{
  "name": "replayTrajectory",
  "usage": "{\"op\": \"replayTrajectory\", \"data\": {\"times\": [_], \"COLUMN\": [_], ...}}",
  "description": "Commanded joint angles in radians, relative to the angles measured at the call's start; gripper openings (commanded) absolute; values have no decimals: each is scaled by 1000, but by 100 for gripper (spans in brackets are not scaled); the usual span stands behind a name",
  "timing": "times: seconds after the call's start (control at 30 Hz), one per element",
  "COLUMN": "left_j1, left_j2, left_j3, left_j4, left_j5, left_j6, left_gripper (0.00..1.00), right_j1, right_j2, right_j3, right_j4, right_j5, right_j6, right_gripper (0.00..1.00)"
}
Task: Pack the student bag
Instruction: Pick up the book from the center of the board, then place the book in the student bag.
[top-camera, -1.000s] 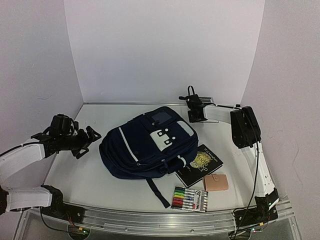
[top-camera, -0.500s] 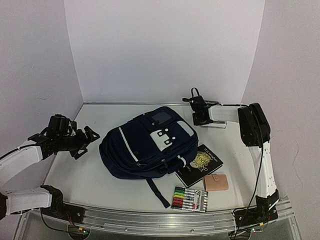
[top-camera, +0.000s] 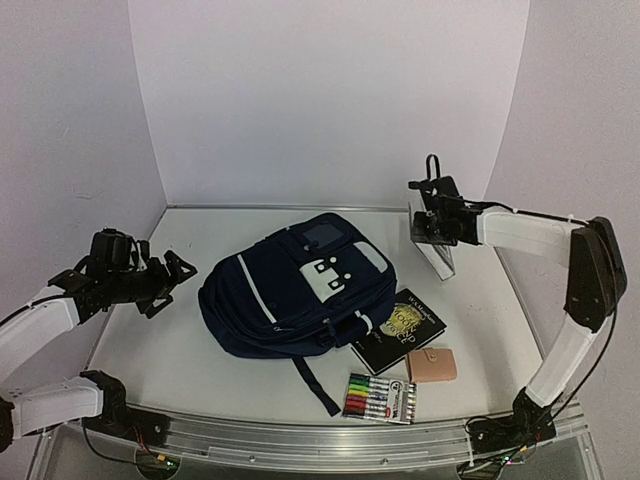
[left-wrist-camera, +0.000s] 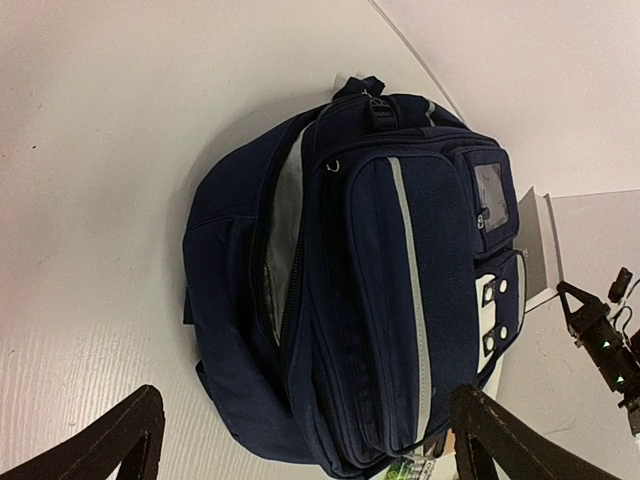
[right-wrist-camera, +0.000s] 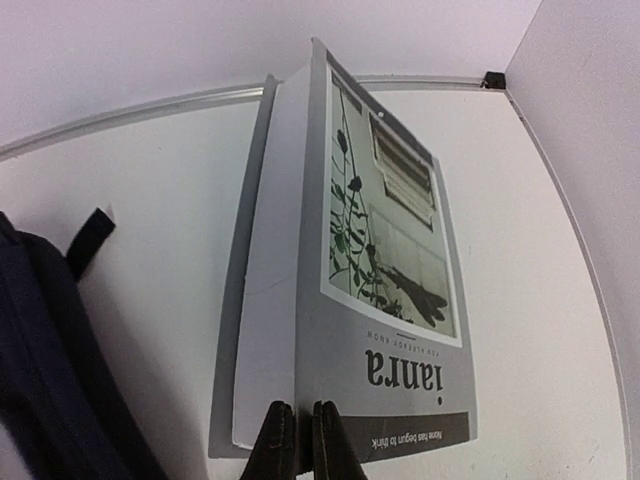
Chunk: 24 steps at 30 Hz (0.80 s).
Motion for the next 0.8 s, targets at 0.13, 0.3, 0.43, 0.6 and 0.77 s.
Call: {"op": "replayTrajectory", "data": {"times": [0.13, 0.3, 0.43, 0.6, 0.77], "left_j1": [3, -30, -101, -180, -205], "left_j2": [8, 65, 102, 149, 189], "left_j3": [71, 109, 141, 158, 123], "left_j4": [96, 178, 230, 305, 460], "left_j5": [135, 190, 172, 162, 210], "left_j6": [2, -19, -36, -69, -139], "left_gripper": [100, 100, 100, 100, 100], "right_j1": [97, 240, 365, 557, 682], "right_j2": [-274, -313, -272, -147, 12], "right_j3": [-80, -25, 40, 151, 247], "right_j4": [43, 62, 80, 82, 82], "right_j5": [-134, -110, -66, 114, 223], "right_j6": [92, 106, 108, 58, 28], "right_gripper": [0, 0, 0, 0, 0]}}
